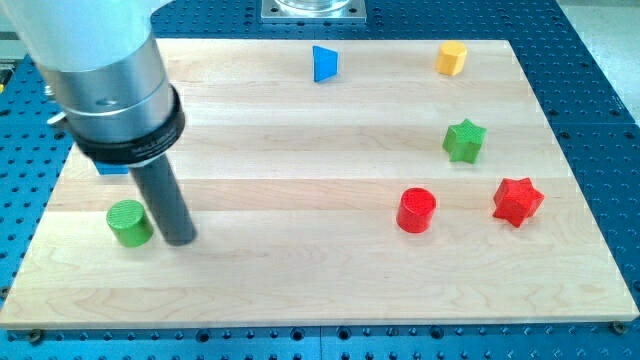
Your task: Place red blocks and green circle in a diagonal line
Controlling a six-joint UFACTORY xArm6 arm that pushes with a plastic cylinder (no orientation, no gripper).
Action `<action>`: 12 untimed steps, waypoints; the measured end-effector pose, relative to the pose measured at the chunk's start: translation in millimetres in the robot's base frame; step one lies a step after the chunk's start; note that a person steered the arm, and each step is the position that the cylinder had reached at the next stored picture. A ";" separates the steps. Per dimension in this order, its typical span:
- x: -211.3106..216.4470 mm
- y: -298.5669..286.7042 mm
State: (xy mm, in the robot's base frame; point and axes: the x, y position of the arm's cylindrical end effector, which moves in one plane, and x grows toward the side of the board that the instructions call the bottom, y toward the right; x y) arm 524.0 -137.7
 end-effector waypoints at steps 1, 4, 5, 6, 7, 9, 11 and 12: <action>-17.4 -19.6; -24.7 63.2; -38.4 203.8; -65.3 299.1; -68.9 366.8; -37.2 411.9; 7.9 380.1; -40.0 413.0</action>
State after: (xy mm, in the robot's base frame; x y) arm 484.0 275.3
